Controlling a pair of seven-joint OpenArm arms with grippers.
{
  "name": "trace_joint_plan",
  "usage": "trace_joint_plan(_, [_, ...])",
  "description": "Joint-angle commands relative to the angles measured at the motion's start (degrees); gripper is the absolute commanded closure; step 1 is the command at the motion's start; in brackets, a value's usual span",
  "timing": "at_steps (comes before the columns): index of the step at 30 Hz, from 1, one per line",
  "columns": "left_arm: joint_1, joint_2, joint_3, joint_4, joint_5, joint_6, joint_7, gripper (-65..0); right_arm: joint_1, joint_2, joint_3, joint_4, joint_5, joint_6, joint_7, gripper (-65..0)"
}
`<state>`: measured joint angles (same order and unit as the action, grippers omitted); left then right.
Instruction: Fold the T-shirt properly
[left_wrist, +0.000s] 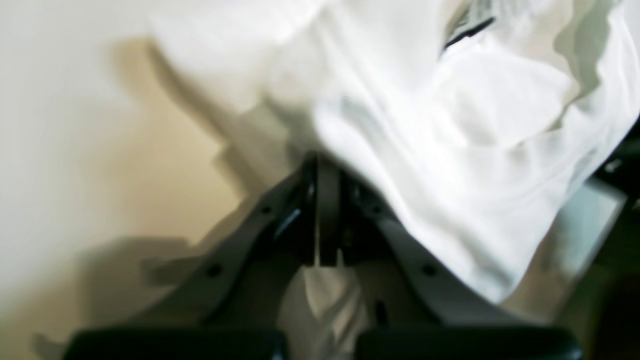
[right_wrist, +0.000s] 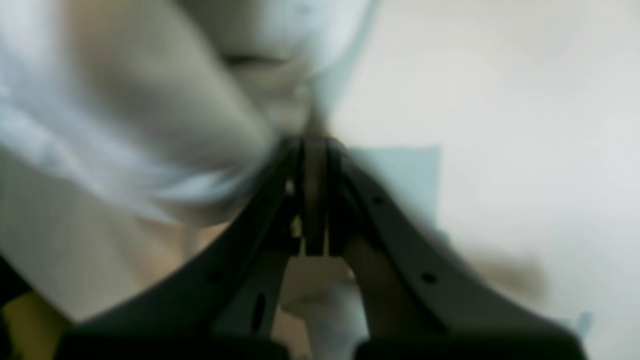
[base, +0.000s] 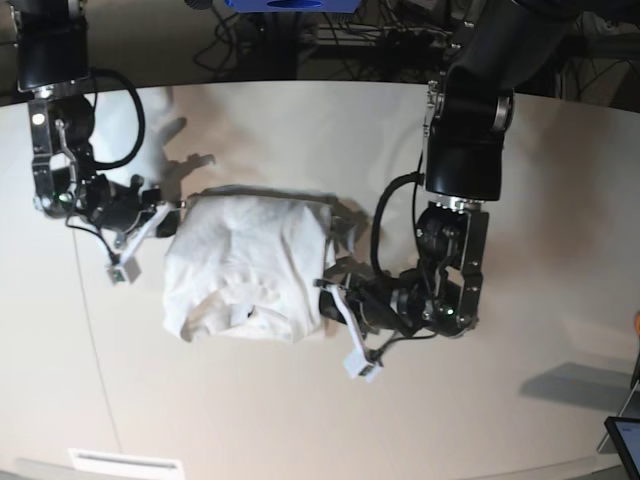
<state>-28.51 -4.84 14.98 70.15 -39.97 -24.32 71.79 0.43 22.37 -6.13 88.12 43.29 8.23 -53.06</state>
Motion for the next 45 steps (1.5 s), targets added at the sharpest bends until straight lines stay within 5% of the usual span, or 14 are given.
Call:
trace_joint_plan(1, [-0.5, -1.3, -0.3, 5.5, -0.7, -0.4, -1.1, -1.0, 0.3, 2.2, 1.4, 1.9, 0.4, 0.0, 3.7, 0.0])
trace_joint_plan(5, [8.2, -7.1, -0.3, 23.9, 2.8, -0.3, -1.2, -1.0, -2.6, 7.0, 2.7, 3.2, 0.4, 0.0, 16.2, 0.0])
trace_joint_plan(8, [16.6, -10.3, -0.4, 34.4, 14.3, -0.3, -2.6, -1.0, -6.7, 9.6, 2.6, 3.3, -1.8, 0.0, 25.8, 0.0])
trace_joint_plan(10, [23.9, -12.3, -0.6, 39.4, 23.3, -0.4, -8.1, -1.0, -10.0, 9.3, 2.6, 3.3, -7.5, 0.0, 32.1, 0.0])
trace_joint_plan(14, [39.3, -14.6, -4.0, 44.7, 35.2, -0.4, -25.0, -1.0, -17.1, 4.4, 2.9, 3.3, -22.1, 0.0, 44.7, 0.0])
trace_joint_plan(17, [50.0, -14.5, -10.0, 44.7, 37.7, -0.4, -39.6, -1.0, -24.0, 0.4, 4.1, 3.3, -33.0, 0.0, 56.5, 0.0])
trace_joint_plan(23, [62.5, -14.4, -19.2, 44.6, 37.6, -0.4, -50.3, -1.0, -34.1, -8.2, 11.1, 3.3, -38.9, 0.0, 72.8, 0.0])
trace_joint_plan(32, [75.1, -14.2, -20.5, 44.5, 37.6, -0.4, -64.8, -0.8, -42.8, -9.5, 14.4, 2.8, -38.8, 0.0, 74.2, 0.0])
trace_joint_plan(38, [80.7, -14.3, -20.5, 44.4, 38.2, -0.4, -68.6, -0.8, -48.9, -12.0, 15.1, 2.9, -38.8, -0.1, 73.8, 0.0])
trace_joint_plan(45, [87.3, -15.4, -19.2, 44.4, 38.2, -0.4, -69.8, -0.8, -53.2, -12.2, 15.1, 2.8, -35.1, -0.1, 65.5, 0.0])
